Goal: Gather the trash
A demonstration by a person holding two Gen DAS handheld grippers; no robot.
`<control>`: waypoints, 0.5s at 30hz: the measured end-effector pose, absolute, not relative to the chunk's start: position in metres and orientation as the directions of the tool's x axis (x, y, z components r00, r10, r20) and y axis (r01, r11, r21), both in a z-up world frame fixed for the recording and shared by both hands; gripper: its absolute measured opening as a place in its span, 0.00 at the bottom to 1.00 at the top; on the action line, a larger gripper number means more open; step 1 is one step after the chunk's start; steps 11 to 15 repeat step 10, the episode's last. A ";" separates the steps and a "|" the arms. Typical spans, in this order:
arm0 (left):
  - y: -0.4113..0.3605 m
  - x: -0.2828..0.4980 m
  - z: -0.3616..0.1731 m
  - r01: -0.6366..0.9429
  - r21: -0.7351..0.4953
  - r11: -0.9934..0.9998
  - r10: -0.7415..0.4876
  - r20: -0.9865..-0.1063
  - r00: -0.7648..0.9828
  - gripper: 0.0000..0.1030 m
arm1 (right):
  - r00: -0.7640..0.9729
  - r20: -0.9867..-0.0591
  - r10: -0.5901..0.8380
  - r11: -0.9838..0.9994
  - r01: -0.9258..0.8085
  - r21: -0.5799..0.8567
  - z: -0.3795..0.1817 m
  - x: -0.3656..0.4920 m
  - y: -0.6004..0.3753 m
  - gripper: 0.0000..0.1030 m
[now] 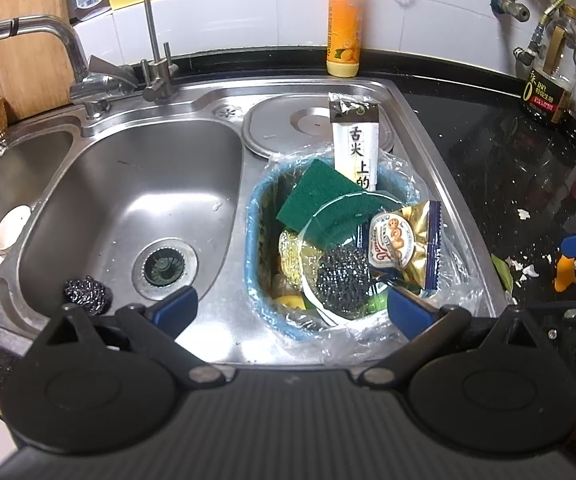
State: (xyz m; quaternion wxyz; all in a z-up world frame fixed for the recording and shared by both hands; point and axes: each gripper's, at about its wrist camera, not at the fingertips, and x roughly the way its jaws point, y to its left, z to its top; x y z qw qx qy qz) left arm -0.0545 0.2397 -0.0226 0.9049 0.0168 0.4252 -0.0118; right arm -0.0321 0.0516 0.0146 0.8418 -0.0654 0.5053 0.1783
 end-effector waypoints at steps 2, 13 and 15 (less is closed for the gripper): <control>0.239 -0.055 -0.023 0.038 0.027 0.999 -0.003 -0.771 0.637 1.00 | 0.427 -0.874 0.233 0.928 -0.366 0.069 0.015 -0.033 0.051 1.00; 0.236 -0.058 -0.024 0.048 0.052 0.997 0.010 -0.771 0.637 1.00 | 0.435 -0.870 0.232 0.928 -0.367 0.064 0.017 -0.035 0.049 1.00; 0.236 -0.058 -0.024 0.048 0.052 0.997 0.010 -0.771 0.637 1.00 | 0.435 -0.870 0.232 0.928 -0.367 0.064 0.017 -0.035 0.049 1.00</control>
